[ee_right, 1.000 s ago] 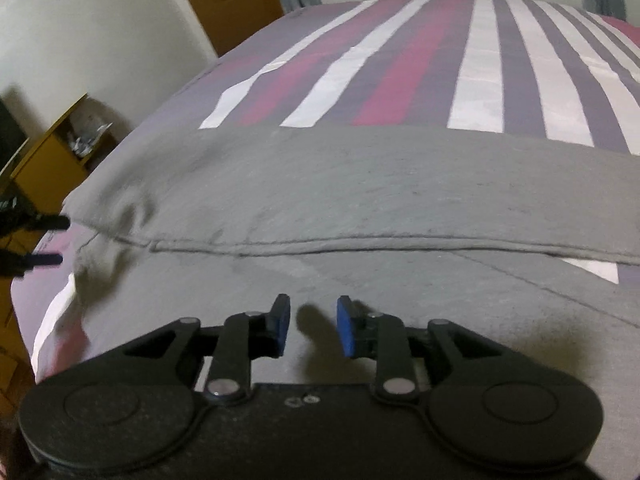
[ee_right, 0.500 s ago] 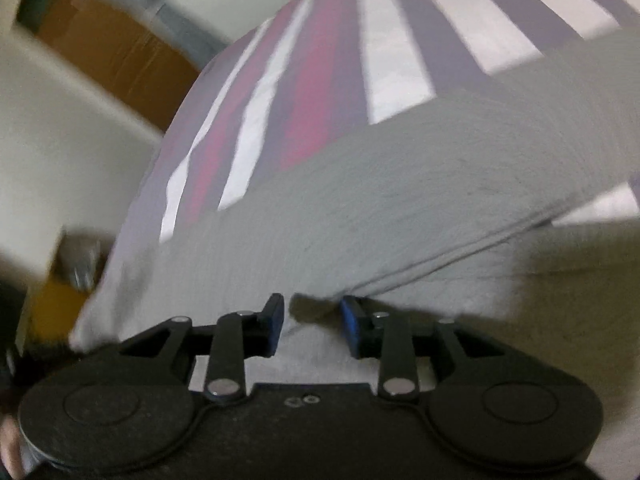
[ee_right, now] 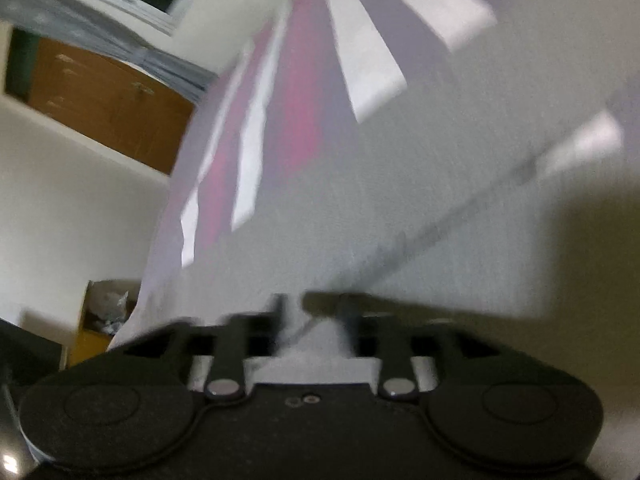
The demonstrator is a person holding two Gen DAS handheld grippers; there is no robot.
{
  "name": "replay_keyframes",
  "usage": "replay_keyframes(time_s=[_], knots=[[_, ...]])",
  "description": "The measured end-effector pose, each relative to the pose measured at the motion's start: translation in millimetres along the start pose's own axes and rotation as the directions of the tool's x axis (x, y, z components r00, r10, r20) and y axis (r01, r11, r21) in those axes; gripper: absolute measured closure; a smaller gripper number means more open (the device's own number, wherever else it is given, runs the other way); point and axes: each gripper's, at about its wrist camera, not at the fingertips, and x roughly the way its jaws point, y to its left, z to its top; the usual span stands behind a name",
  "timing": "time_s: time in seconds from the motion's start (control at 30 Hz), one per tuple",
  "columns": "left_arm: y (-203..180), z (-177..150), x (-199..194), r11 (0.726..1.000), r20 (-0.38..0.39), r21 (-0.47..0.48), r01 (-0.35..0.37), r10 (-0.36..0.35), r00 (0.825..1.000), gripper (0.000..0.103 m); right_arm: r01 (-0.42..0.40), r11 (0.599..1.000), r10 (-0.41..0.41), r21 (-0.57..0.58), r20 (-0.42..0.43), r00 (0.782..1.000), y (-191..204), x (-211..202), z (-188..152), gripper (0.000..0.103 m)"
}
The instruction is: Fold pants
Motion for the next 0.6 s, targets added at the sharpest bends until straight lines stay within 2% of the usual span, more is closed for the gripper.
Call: replay_keyframes(time_s=[0.1,0.2,0.23,0.27,0.33,0.43,0.5,0.6], knots=[[1,1,2,1.000,-0.006,-0.008,0.002,-0.002,1.000,0.093,-0.004,1.000,0.004,0.019,0.024,1.000,-6,5,-6,0.059],[3,3,5,1.000,-0.016,-0.018,-0.002,0.002,1.000,0.093,-0.024,0.996,0.018,0.081,0.067,0.998,-1,21,3,0.060],[5,4,7,1.000,-0.019,-0.023,-0.004,0.004,1.000,0.093,-0.028,0.994,0.020,0.106,0.081,0.997,-2,23,7,0.065],[6,5,9,1.000,-0.021,-0.026,-0.008,0.008,1.000,0.093,-0.025,0.992,0.014,0.120,0.095,0.995,-2,24,5,0.076],[6,4,12,1.000,-0.016,-0.021,-0.015,0.015,1.000,0.093,-0.011,0.997,0.002,0.080,0.105,0.994,2,19,0,0.095],[4,1,7,1.000,-0.003,-0.001,-0.008,0.008,1.000,0.094,-0.019,1.000,0.020,-0.011,0.127,0.992,12,-8,-17,0.096],[5,-2,-5,1.000,0.008,0.001,0.012,-0.012,1.000,0.095,-0.051,0.994,0.064,-0.097,0.135,0.989,28,-33,-26,0.096],[14,-5,-34,0.999,0.017,0.019,0.047,-0.047,0.999,0.095,-0.101,0.975,0.123,-0.197,0.105,0.987,42,-69,-44,0.096]])
